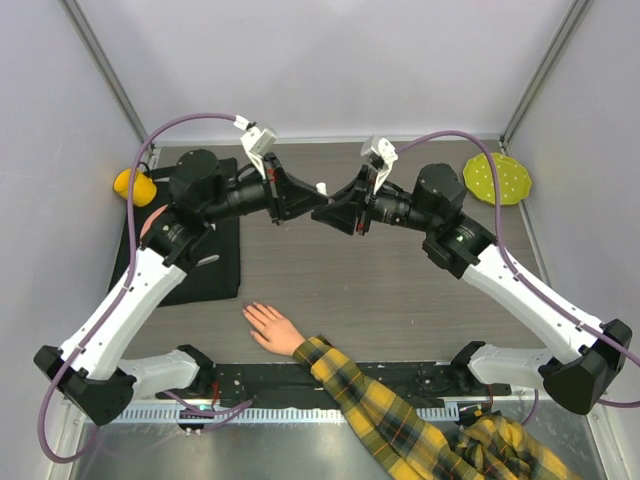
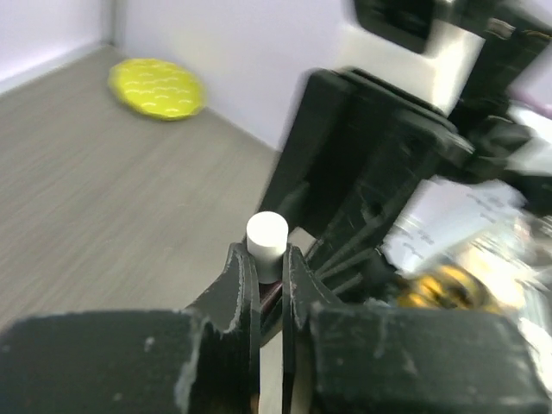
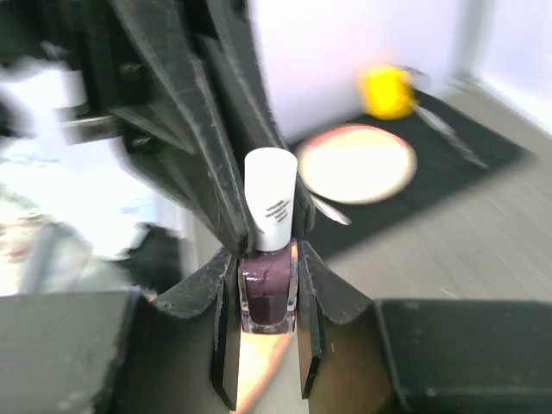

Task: Paint the nails

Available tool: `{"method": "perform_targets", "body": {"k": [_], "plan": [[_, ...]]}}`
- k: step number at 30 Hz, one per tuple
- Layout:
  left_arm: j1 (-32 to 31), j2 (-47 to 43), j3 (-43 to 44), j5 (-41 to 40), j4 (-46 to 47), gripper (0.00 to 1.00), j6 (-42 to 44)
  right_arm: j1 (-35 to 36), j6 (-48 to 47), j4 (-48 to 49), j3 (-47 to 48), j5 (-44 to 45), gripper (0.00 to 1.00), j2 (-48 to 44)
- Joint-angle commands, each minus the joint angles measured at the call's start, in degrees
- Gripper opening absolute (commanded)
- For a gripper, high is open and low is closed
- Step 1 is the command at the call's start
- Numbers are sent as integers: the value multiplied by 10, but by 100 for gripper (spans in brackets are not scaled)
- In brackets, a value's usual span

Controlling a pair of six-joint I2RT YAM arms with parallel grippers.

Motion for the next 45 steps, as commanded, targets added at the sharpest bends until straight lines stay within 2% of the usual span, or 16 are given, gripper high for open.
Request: {"method": "perform_targets", "body": {"k": [1, 2, 3, 4, 6, 8, 10, 12, 13, 14, 17, 20, 24, 30, 34, 45], "plan": [[29, -2, -75, 279, 192, 0, -86, 22, 235, 339, -39, -341, 1, -16], [31, -5, -88, 301, 288, 0, -118, 22, 298, 414, -45, -362, 1, -2], [31, -4, -98, 320, 327, 0, -146, 22, 407, 547, -50, -363, 1, 6], [31, -2, -113, 345, 365, 0, -208, 22, 439, 593, -53, -365, 1, 13], [31, -1, -122, 354, 432, 0, -243, 22, 474, 647, -52, -364, 1, 25], [30, -5, -120, 353, 426, 0, -236, 22, 469, 631, -53, -364, 1, 29], [31, -7, -88, 332, 317, 0, -165, 17, 416, 583, -47, -361, 1, 29], [31, -13, -41, 308, 211, 11, -104, 13, 350, 450, -40, -339, 1, 13], [31, -17, -26, 282, 115, 18, -36, 13, 229, 379, -23, -325, 1, 6], [31, -20, -14, 263, 74, 42, -15, 14, 166, 211, -8, -301, 1, 0], [31, -38, 22, 194, -27, 73, 54, 13, 39, 48, 36, -204, 1, -8], [31, -59, 43, 108, -84, 84, 86, 13, 1, 0, 50, -113, 1, -8], [31, -73, 50, -9, -96, 84, 64, 14, -9, -36, 54, -26, 1, -8], [31, -67, 45, -92, -69, 65, -1, 19, -22, -56, 64, 61, 1, -6], [31, -50, 50, -91, -56, 57, -27, 22, -21, -55, 65, 79, 1, -3], [3, -17, 58, -85, -26, 54, -46, 29, -24, -49, 68, 85, 1, 6]]}}
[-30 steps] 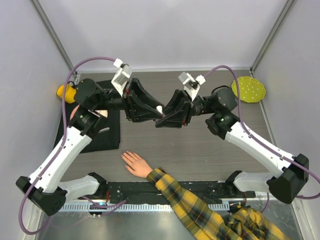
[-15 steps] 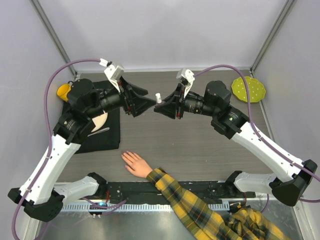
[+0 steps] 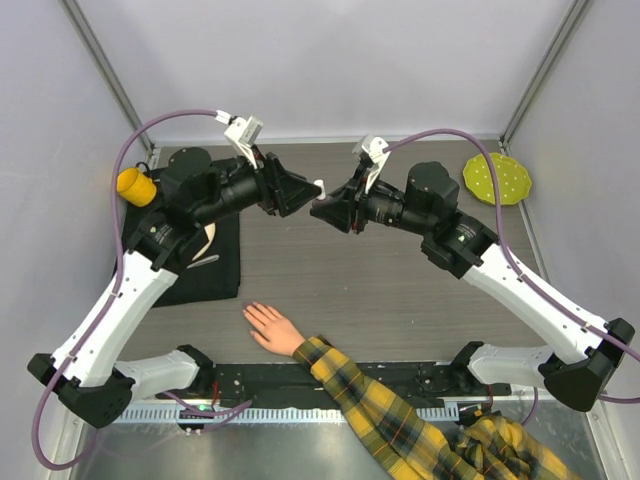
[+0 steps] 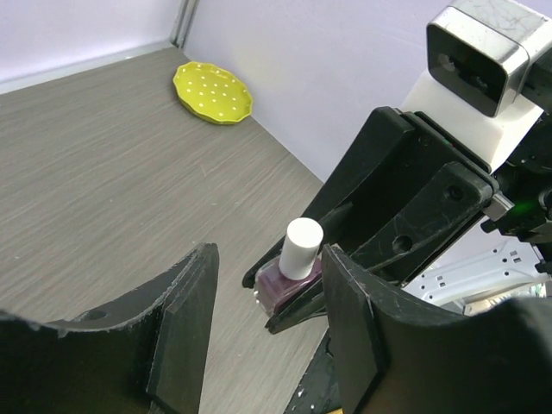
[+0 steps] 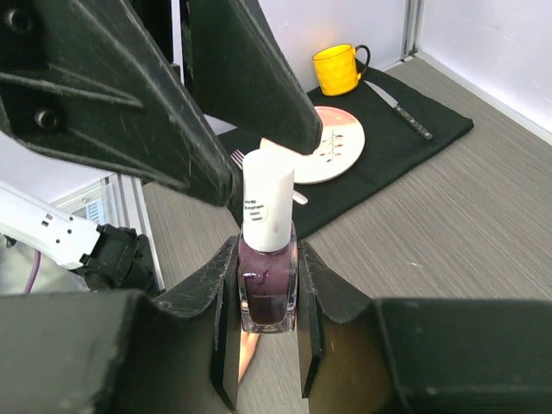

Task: Paint the nails

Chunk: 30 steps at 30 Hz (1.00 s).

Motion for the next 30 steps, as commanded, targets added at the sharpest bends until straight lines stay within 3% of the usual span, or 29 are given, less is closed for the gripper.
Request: {"method": "perform_targets", "body": {"k": [1, 13, 14, 15, 17, 20, 21, 23, 26, 27, 28, 29, 30], "plan": [[-21, 7, 28, -8, 35, 53, -3, 6, -10, 25, 29, 13, 1, 1], [-54, 33, 46, -24, 9, 36, 28, 8, -10, 33, 26, 13, 1, -4], [-55, 35, 48, -23, 7, 34, 28, 8, -9, 34, 23, 12, 1, -7], [-55, 37, 49, -19, 5, 24, 31, 8, -10, 37, 23, 12, 1, -7], [-55, 40, 49, -2, 4, 20, 32, 9, -8, 38, 20, 6, 1, -11], [-55, 45, 43, 66, 9, 11, 42, 8, -8, 53, 9, -12, 1, -23], [-54, 47, 38, 92, 19, 1, 46, 7, -6, 66, 6, -23, 1, -27], [-48, 41, 15, 221, 67, 0, 46, 7, 1, 87, -8, -62, 1, -35], [-33, 9, -70, 351, 273, 0, -34, 7, 80, 179, -32, -309, 1, -38], [-27, 5, -108, 372, 347, 0, -63, 17, 148, 350, -48, -420, 1, -32], [-16, 4, -118, 389, 445, 0, -98, 20, 247, 456, -81, -436, 1, -28], [-15, 6, -119, 416, 472, 0, -133, 20, 387, 548, -89, -451, 1, -21], [-15, 16, -105, 425, 472, 0, -135, 20, 447, 673, -92, -463, 1, -5]]}}
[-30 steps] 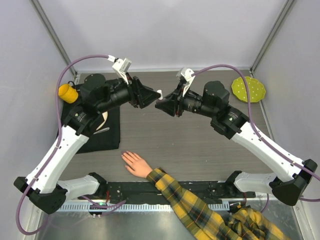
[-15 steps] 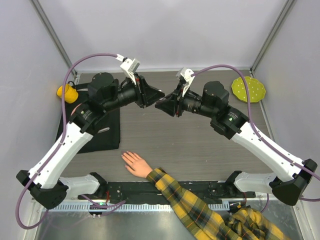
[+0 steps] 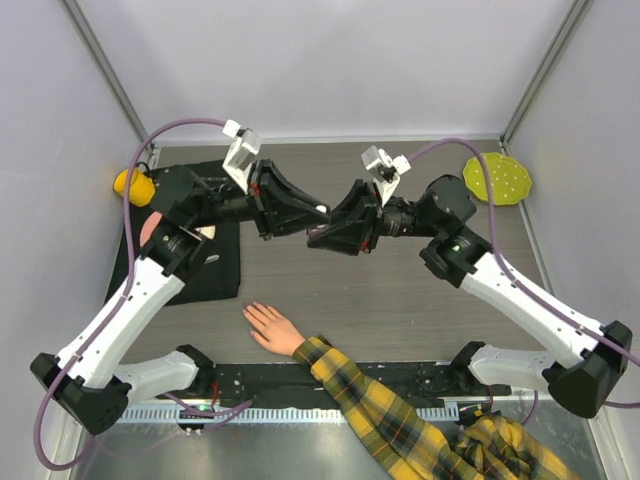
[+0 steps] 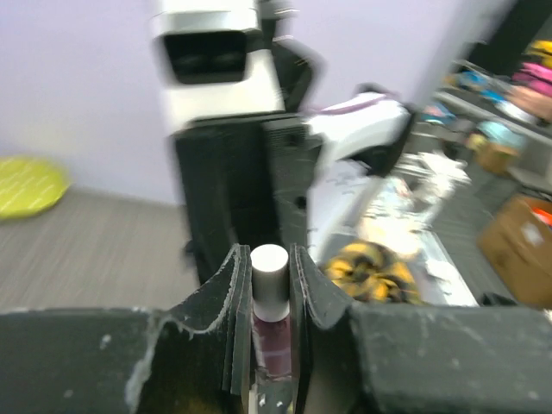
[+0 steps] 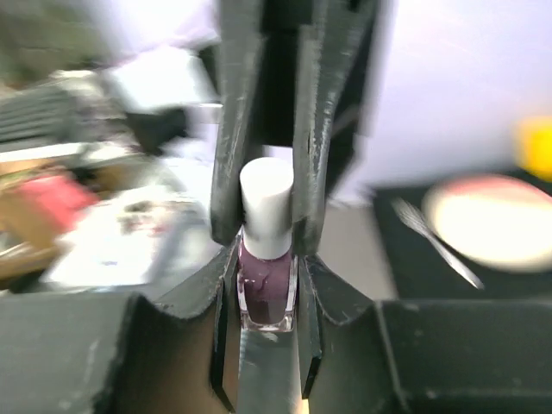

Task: Paint the nails

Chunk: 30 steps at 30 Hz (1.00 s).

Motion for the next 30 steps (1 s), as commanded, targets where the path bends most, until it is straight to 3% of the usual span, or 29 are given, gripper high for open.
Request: {"method": "perform_targets", "body": {"k": [1, 4, 6, 7, 9, 10, 11, 14, 17, 19, 20, 24, 30], "plan": [[-5, 27, -6, 177, 209, 0, -99, 31, 352, 523, -12, -248, 1, 32], [-5, 34, 3, 188, 215, 0, -108, 29, 367, 514, -6, -245, 1, 35], [-5, 32, 12, 187, 197, 0, -96, 27, 280, 395, 2, -238, 1, 28], [-5, 31, 17, 183, 149, 0, -82, 26, 229, 339, 14, -227, 1, 17], [-4, 26, 48, 142, 48, 0, 6, 26, 66, 136, 32, -201, 1, 6], [-4, 22, 64, 119, -10, 4, 44, 26, 15, 64, 60, -159, 1, 3], [-4, 22, 92, 90, -117, 26, 75, 26, -27, -37, 73, -138, 1, 5], [-4, 9, 124, 1, -224, 64, 153, 22, -106, -130, 96, -52, 1, 12], [-4, -10, 137, -87, -262, 88, 180, 22, -144, -185, 111, 42, 1, 26], [-4, -21, 138, -181, -275, 97, 172, 23, -170, -209, 119, 92, 1, 32], [-4, -28, 136, -222, -276, 99, 162, 23, -172, -217, 118, 158, 1, 34], [-8, -25, 139, -292, -283, 100, 131, 23, -192, -219, 104, 246, 1, 41], [-52, -17, 129, -389, -285, 79, 127, 24, -189, -208, 94, 277, 1, 46]]}}
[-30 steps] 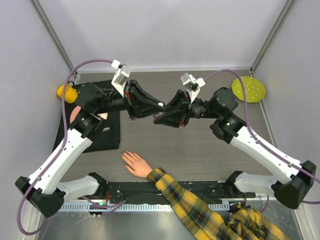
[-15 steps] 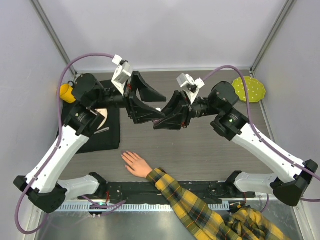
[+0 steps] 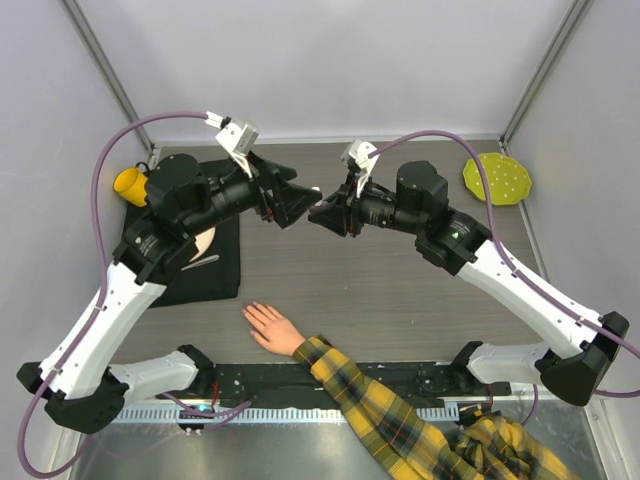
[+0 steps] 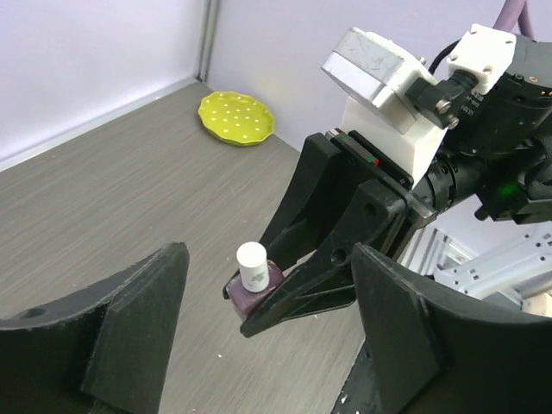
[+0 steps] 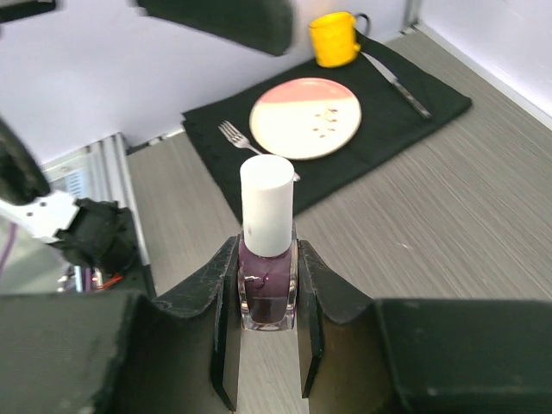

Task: Paint the nails

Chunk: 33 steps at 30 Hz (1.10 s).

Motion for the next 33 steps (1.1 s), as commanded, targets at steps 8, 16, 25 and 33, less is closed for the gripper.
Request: {"method": "perform_targets", "body": {"k": [8, 16, 25, 33], "plan": [[-55, 25, 8, -137, -12, 68, -15, 2, -18, 20, -1, 66, 1, -11], [-70, 53, 8, -147, -2, 56, -16, 1, -15, 22, 3, 55, 1, -16], [-70, 59, 5, -115, -12, 37, -19, 2, -10, 30, 3, 58, 1, -26], [-58, 29, -56, 155, 67, 0, 48, 1, -2, 42, 8, -96, 1, -32]]}}
